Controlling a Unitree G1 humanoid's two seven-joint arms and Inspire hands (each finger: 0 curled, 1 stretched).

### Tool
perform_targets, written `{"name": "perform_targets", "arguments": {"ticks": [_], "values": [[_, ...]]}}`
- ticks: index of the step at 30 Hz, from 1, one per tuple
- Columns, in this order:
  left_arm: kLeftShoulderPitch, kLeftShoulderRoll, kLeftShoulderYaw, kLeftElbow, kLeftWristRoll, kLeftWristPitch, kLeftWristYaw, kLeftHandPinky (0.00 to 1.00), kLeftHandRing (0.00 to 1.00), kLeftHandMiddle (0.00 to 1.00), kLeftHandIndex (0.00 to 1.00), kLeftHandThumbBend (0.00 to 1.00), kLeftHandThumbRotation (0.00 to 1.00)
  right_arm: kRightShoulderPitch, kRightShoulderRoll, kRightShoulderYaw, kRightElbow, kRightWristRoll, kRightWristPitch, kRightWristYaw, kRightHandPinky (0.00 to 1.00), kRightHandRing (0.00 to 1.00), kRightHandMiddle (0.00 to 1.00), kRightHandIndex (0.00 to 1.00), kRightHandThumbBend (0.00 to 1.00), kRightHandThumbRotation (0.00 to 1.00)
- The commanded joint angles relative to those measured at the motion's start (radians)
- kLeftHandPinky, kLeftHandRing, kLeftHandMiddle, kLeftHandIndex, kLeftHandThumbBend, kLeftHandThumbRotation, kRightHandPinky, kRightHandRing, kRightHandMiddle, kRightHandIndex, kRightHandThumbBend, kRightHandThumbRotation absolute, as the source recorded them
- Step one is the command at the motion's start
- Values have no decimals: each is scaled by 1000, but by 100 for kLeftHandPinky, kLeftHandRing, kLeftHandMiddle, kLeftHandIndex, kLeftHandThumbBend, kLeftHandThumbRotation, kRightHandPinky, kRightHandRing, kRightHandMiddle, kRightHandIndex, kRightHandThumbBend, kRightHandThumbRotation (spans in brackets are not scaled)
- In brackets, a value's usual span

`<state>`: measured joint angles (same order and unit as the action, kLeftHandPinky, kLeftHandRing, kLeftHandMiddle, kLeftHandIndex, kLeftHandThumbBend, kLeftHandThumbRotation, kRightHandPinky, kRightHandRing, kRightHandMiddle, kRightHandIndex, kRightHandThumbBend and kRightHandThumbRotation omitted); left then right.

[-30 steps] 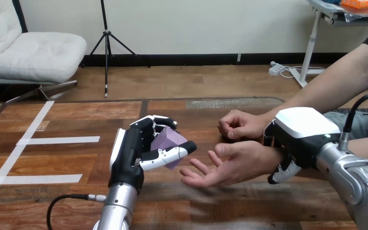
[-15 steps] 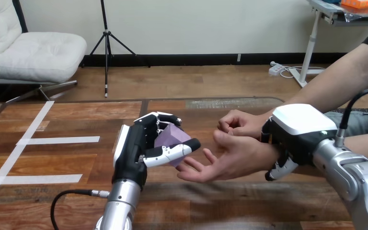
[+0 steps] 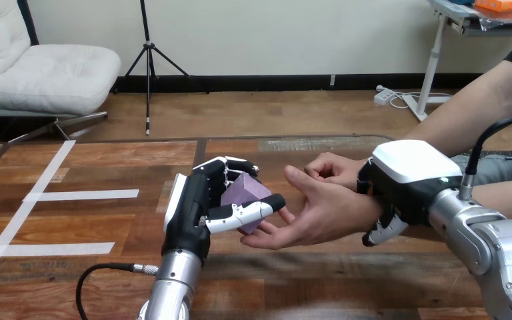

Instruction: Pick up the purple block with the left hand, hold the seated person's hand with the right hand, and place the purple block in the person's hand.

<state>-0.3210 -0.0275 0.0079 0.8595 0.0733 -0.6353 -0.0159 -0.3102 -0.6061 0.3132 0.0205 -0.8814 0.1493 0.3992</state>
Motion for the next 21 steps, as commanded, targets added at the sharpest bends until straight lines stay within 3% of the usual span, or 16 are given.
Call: {"name": "perform_targets", "arguments": {"ticks": [1,11,21], "values": [[-84,-9,-7,-13,-1,4,4,33,39,48,50,86,11,-97,13,-15,7,-8,4,-28,38,44,50,52,70,0],[-87,-16,-8,-10,-1,4,1,33,39,48,50,86,10,-106,14,-12,13,-12,-24,-47,38,44,49,52,66,0],[-90,-20,-12,-5,3,1,3,33,39,48,50,86,11,-130,14,-6,22,-12,-36,-28,38,44,50,52,62,0]]}}
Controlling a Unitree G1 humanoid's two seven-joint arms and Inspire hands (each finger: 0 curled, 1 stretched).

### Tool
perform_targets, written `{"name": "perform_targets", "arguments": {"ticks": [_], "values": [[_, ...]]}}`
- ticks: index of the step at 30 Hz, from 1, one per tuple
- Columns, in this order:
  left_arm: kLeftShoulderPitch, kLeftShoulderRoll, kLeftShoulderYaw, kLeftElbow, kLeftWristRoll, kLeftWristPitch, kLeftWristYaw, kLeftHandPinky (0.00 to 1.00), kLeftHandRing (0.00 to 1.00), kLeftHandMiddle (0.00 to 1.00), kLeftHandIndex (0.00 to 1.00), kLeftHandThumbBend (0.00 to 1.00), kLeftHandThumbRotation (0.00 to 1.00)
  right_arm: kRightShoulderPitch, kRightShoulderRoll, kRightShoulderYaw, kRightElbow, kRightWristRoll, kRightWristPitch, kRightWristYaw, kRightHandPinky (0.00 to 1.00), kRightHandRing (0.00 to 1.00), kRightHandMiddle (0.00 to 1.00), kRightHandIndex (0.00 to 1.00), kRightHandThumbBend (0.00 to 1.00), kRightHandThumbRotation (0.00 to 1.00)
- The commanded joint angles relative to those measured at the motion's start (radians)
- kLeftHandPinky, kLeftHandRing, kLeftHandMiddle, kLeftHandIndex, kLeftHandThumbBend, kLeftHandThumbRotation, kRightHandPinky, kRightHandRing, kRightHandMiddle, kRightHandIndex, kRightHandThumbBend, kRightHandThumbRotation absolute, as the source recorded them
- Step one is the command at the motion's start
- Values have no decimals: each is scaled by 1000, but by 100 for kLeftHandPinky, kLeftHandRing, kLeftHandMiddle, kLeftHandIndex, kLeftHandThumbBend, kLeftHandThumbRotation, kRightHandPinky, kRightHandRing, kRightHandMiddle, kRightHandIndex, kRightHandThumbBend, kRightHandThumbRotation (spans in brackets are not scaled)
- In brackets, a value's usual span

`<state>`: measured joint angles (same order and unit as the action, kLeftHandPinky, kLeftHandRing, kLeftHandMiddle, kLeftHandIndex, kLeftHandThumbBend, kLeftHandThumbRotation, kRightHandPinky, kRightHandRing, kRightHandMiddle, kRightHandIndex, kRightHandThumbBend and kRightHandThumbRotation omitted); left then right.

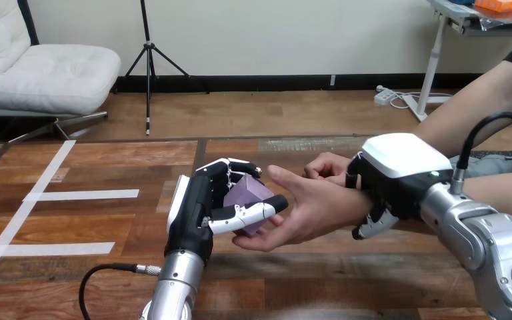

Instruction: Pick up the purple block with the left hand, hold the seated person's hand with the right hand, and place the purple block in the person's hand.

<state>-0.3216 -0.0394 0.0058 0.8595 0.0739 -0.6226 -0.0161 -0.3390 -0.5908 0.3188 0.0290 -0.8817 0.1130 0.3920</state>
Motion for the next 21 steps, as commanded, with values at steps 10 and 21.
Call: {"name": "perform_targets", "arguments": {"ticks": [10,21], "values": [[-90,-13,-13,-3,4,-12,1,33,39,48,50,87,11,-124,2,-6,27,-10,-8,-11,39,46,51,52,61,0],[-91,-24,-9,1,-15,-14,-22,33,39,48,50,87,11,-142,3,6,38,-13,-13,-13,40,47,52,53,63,0]]}}
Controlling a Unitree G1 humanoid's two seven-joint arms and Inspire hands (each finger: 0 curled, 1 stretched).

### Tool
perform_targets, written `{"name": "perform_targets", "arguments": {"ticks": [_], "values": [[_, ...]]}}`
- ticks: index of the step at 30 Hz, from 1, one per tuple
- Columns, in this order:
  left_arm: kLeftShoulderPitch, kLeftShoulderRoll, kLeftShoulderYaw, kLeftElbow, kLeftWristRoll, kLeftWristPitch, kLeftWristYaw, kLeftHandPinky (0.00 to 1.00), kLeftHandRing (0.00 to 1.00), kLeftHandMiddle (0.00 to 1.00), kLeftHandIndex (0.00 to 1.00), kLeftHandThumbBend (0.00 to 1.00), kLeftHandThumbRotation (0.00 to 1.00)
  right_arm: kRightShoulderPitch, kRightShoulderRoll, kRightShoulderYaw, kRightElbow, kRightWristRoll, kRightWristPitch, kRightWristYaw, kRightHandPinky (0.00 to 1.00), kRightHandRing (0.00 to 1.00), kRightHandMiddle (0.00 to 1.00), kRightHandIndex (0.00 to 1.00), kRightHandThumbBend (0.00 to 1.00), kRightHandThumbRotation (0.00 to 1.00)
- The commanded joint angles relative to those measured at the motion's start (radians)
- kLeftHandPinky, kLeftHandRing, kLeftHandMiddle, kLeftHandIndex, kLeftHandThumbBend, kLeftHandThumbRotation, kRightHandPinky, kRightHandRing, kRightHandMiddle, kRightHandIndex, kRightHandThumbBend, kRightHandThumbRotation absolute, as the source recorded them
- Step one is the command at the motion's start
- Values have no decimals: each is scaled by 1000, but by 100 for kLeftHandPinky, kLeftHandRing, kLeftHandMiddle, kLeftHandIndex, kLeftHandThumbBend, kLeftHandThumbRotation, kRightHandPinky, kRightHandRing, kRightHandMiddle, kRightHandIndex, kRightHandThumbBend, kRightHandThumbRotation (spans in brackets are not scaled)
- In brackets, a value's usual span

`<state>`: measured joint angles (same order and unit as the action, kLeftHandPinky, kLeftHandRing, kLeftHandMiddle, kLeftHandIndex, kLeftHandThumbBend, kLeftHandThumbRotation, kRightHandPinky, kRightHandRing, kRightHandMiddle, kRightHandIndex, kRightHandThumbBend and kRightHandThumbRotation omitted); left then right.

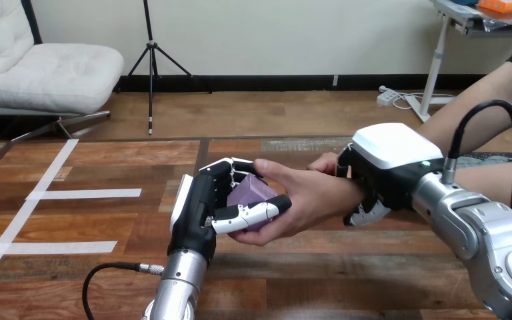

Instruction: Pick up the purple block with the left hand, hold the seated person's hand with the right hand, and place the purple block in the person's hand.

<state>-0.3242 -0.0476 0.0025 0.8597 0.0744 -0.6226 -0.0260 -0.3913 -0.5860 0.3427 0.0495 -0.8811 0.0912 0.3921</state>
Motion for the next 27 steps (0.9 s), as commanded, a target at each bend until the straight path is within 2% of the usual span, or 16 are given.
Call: {"name": "perform_targets", "arguments": {"ticks": [1,27], "values": [[-89,-17,-5,1,-16,-13,-14,33,39,48,50,87,11,-91,-1,-17,18,-13,9,-14,40,47,52,53,63,0],[-90,-45,-22,-10,-15,-9,-26,33,40,48,50,88,12,-109,7,-10,37,-13,-4,-21,42,48,54,53,65,0]]}}
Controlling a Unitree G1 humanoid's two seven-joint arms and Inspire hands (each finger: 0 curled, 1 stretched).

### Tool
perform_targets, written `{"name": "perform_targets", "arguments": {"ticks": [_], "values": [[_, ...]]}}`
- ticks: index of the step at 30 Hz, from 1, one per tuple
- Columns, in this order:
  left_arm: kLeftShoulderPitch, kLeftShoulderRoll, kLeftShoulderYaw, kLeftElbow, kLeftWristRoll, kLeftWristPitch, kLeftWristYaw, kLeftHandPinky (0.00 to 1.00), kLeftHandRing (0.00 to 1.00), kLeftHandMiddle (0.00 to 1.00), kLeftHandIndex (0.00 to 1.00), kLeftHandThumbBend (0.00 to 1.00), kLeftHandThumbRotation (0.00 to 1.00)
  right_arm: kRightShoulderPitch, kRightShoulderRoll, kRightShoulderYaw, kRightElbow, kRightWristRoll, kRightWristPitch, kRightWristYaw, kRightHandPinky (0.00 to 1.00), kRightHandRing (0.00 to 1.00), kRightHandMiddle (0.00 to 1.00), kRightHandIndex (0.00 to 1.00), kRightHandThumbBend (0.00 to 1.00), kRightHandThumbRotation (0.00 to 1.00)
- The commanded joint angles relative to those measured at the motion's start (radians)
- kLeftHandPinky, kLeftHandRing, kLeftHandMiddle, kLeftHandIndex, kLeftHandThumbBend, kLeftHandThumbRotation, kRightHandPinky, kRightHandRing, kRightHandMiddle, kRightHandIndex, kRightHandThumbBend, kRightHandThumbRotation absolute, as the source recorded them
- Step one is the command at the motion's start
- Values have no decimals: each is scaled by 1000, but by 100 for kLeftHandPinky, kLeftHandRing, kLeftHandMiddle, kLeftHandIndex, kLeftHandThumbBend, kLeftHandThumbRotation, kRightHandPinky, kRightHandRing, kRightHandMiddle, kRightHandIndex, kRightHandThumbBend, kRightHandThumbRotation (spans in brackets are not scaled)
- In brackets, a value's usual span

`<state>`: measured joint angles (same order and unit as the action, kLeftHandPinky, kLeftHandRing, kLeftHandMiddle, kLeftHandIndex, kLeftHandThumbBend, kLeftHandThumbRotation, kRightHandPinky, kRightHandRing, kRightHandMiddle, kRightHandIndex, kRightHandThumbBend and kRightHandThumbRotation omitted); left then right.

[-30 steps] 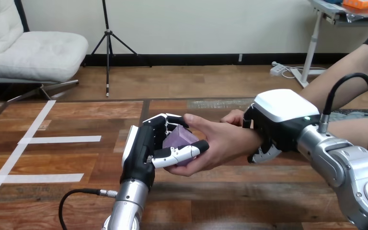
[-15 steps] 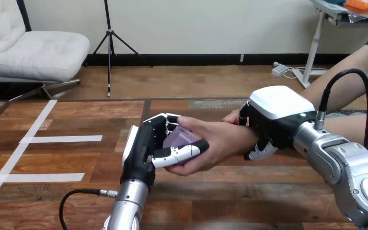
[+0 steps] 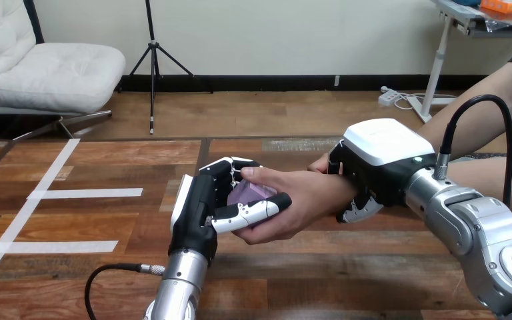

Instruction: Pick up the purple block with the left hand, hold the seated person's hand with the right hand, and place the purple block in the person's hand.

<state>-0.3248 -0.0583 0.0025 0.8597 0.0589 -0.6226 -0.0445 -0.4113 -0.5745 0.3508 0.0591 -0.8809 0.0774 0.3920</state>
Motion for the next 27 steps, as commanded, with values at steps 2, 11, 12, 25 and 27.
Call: {"name": "perform_targets", "arguments": {"ticks": [2,11,12,25,27], "values": [[-89,-36,-24,-11,1,-8,-8,33,40,48,50,88,13,-89,-4,-19,28,-12,8,-23,42,48,54,53,65,0],[-90,-45,-34,-20,2,0,-8,33,40,48,50,88,13,-92,-2,-18,28,-13,10,-18,42,48,54,53,65,0],[-91,-46,-36,-21,4,0,-5,34,40,48,50,88,13,-92,-2,-18,27,-12,10,-17,42,48,54,53,65,0],[-93,-51,-51,-25,12,1,8,33,40,48,50,87,14,-95,2,-18,28,-10,14,-11,42,48,54,53,65,0],[-94,-52,-52,-25,13,2,9,33,40,48,50,87,14,-94,2,-18,28,-11,12,-16,42,48,54,53,65,0]]}}
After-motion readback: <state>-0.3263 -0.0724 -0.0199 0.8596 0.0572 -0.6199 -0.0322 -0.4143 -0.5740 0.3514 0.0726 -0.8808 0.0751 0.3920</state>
